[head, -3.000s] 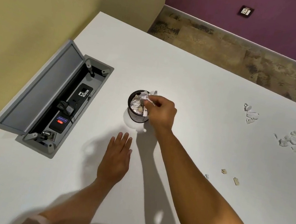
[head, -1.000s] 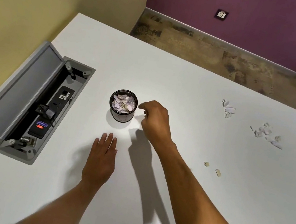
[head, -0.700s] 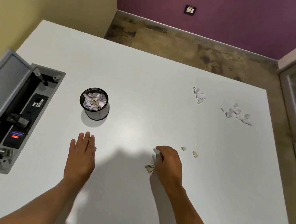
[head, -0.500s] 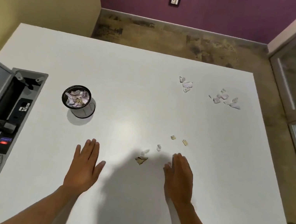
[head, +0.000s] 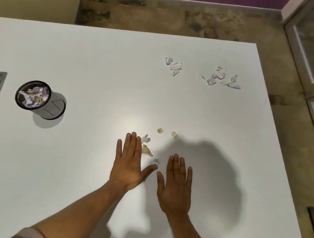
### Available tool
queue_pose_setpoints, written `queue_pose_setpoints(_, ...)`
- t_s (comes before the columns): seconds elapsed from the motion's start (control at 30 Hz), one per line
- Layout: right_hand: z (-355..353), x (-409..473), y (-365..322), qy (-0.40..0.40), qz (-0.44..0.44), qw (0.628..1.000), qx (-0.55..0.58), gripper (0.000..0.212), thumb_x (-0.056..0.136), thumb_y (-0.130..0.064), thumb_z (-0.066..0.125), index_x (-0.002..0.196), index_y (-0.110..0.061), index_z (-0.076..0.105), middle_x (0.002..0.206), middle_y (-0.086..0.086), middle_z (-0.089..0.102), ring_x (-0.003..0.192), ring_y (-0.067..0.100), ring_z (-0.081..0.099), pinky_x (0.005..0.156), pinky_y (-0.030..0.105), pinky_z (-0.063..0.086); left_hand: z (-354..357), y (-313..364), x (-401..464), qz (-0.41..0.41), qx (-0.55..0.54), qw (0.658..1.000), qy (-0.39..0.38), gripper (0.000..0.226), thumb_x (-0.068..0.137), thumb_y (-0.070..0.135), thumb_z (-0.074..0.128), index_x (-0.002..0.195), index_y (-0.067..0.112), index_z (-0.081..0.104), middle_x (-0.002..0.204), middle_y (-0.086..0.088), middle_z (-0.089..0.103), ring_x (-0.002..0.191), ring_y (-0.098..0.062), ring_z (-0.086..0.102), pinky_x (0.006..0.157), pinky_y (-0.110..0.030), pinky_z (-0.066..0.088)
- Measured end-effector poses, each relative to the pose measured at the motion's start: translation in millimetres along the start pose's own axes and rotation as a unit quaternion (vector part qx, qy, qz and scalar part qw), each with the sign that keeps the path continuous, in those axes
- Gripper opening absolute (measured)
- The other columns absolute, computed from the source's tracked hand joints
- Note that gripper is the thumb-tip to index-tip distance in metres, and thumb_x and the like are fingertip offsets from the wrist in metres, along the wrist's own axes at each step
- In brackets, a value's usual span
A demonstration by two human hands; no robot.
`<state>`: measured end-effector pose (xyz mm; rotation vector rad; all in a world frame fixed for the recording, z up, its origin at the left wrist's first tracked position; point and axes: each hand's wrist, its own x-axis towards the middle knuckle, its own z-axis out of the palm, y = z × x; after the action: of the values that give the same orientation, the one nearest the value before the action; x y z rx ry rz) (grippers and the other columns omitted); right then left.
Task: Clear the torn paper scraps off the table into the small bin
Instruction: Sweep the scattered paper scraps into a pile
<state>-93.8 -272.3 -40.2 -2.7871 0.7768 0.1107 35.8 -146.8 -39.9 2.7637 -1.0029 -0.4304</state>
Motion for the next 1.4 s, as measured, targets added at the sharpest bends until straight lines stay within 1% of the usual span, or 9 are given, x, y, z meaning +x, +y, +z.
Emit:
queue_pose_setpoints(0.2,1,1,0,0.015,-0.005,1.0,-0.004,0.062,0.099,-0.048,0.034,0.149,-0.011,0.033,0.157,0.006,0.028,0.147,0.021,0.021,0.118,0.048,0.019,-7,10,49,0.052,-0.015,0.998,-0.011,0.091,0.093,0.072,0.013,0.155,0.005,0.004,0.163,-0.01,-0.005,0.15,-0.023,-0.015,0.122,-0.048,-0.001)
queue_pose_setpoints(0.33,3,1,1,0.031,-0.003,0.999,-0.006,0.062,0.099,-0.048,0.037,0.149,-0.011,0.032,0.157,0.006,0.027,0.147,0.02,0.022,0.117,0.048,0.021,-26,-14,70,0.015,-0.034,0.997,0.065,0.076,0.1,0.059,0.01,0.153,0.007,0.023,0.162,-0.012,0.016,0.151,-0.028,0.003,0.122,-0.048,0.007)
queue_pose_setpoints(0.47,6,2,3,0.041,-0.002,0.999,-0.001,0.062,0.098,-0.05,0.037,0.148,-0.013,0.034,0.156,0.003,0.029,0.146,0.018,0.022,0.117,0.045,0.02,-30,-33,95,-0.004,-0.046,0.997,0.057,0.069,0.101,0.055,0.016,0.152,0.011,0.027,0.162,-0.008,0.02,0.151,-0.026,0.007,0.121,-0.049,0.009)
queue_pose_setpoints(0.67,-5,31,13,0.144,0.03,0.979,0.144,0.049,0.097,-0.047,0.043,0.129,-0.014,0.059,0.138,0.004,0.056,0.129,0.021,0.05,0.106,0.038,0.04,-23,-36,101,-0.002,-0.026,0.998,0.063,0.059,0.103,0.048,0.02,0.153,0.019,0.026,0.163,-0.002,0.018,0.152,-0.02,0.005,0.122,-0.045,0.003)
queue_pose_setpoints(0.9,-28,152,82,0.224,0.085,0.944,0.227,0.05,0.098,-0.046,0.045,0.132,-0.009,0.054,0.145,0.006,0.044,0.134,0.022,0.043,0.105,0.044,0.043,-19,-38,103,0.002,-0.028,0.997,0.071,0.055,0.103,0.042,0.02,0.153,0.022,0.029,0.162,-0.001,0.018,0.152,-0.017,0.003,0.122,-0.044,0.002)
queue_pose_setpoints(1.03,-39,232,120,0.241,0.131,0.934,0.228,0.059,0.097,-0.054,0.04,0.137,-0.012,0.048,0.151,0.006,0.036,0.139,0.022,0.036,0.11,0.044,0.037,-18,-39,104,-0.004,-0.03,0.997,0.074,0.055,0.102,0.043,0.021,0.153,0.023,0.029,0.162,0.001,0.018,0.151,-0.015,0.002,0.123,-0.042,0.0)
queue_pose_setpoints(1.17,-55,295,134,0.251,0.158,0.928,0.228,0.062,0.095,-0.05,0.044,0.143,-0.01,0.042,0.155,0.01,0.032,0.143,0.025,0.029,0.116,0.04,0.028,-17,-38,104,-0.009,-0.038,0.996,0.075,0.055,0.102,0.043,0.022,0.152,0.023,0.031,0.162,0.002,0.019,0.151,-0.014,0.001,0.122,-0.043,0.003)
queue_pose_setpoints(1.27,-61,327,141,0.229,0.179,0.929,0.229,0.071,0.093,-0.054,0.044,0.149,-0.013,0.032,0.158,0.012,0.023,0.146,0.027,0.021,0.119,0.039,0.02,-17,-39,104,-0.006,-0.038,0.996,0.081,0.054,0.102,0.042,0.024,0.151,0.023,0.032,0.161,0.001,0.021,0.152,-0.015,0.004,0.122,-0.045,0.005)
queue_pose_setpoints(1.4,-64,361,147,0.152,0.153,0.96,0.176,0.072,0.098,-0.054,0.035,0.153,-0.013,0.015,0.162,0.011,0.007,0.149,0.025,0.006,0.12,0.04,0.004,-17,-39,104,-0.005,-0.034,0.996,0.081,0.053,0.102,0.041,0.026,0.151,0.022,0.032,0.161,0.001,0.022,0.152,-0.016,0.006,0.122,-0.046,0.007)
